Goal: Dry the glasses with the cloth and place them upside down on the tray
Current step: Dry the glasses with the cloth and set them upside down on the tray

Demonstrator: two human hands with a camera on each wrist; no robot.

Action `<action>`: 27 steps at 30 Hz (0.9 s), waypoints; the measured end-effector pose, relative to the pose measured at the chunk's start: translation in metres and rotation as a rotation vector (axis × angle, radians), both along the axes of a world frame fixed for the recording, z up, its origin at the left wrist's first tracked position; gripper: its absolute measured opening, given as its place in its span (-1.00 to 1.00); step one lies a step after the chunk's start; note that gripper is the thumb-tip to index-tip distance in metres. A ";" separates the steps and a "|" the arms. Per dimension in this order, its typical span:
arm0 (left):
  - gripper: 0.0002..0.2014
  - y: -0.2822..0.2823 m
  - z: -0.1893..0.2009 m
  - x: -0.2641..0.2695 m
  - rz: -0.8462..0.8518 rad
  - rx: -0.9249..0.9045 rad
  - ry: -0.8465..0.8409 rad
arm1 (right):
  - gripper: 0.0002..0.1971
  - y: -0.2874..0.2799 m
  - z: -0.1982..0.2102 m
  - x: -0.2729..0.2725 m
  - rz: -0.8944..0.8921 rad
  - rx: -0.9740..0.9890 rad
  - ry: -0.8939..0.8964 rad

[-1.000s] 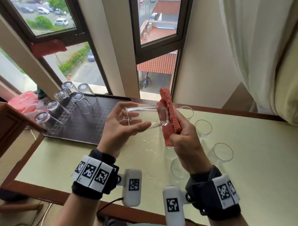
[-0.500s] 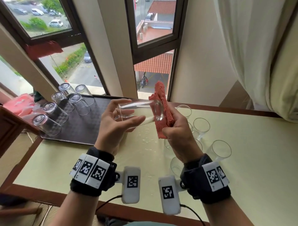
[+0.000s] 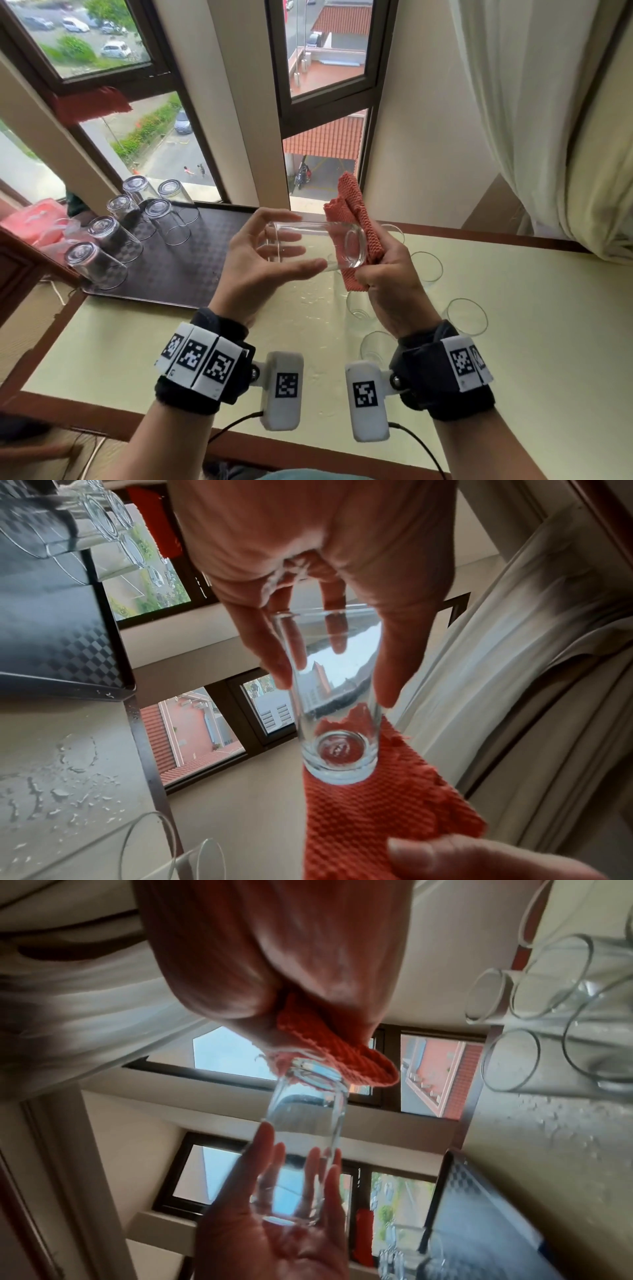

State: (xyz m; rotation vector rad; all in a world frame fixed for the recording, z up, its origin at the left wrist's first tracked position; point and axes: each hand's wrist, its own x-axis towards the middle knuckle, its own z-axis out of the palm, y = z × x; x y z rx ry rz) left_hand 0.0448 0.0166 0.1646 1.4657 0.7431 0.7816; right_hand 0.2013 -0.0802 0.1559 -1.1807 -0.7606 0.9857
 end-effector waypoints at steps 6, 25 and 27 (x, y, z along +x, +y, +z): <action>-0.32 -0.002 -0.001 -0.005 0.063 0.018 -0.034 | -0.12 -0.014 -0.003 -0.004 0.011 0.009 0.066; -0.22 -0.035 -0.014 -0.001 0.025 0.146 0.184 | 0.03 -0.015 -0.013 -0.006 -0.043 0.080 0.263; -0.18 -0.035 -0.015 0.000 -0.037 0.170 0.268 | -0.09 -0.015 -0.012 -0.007 -0.069 0.054 0.102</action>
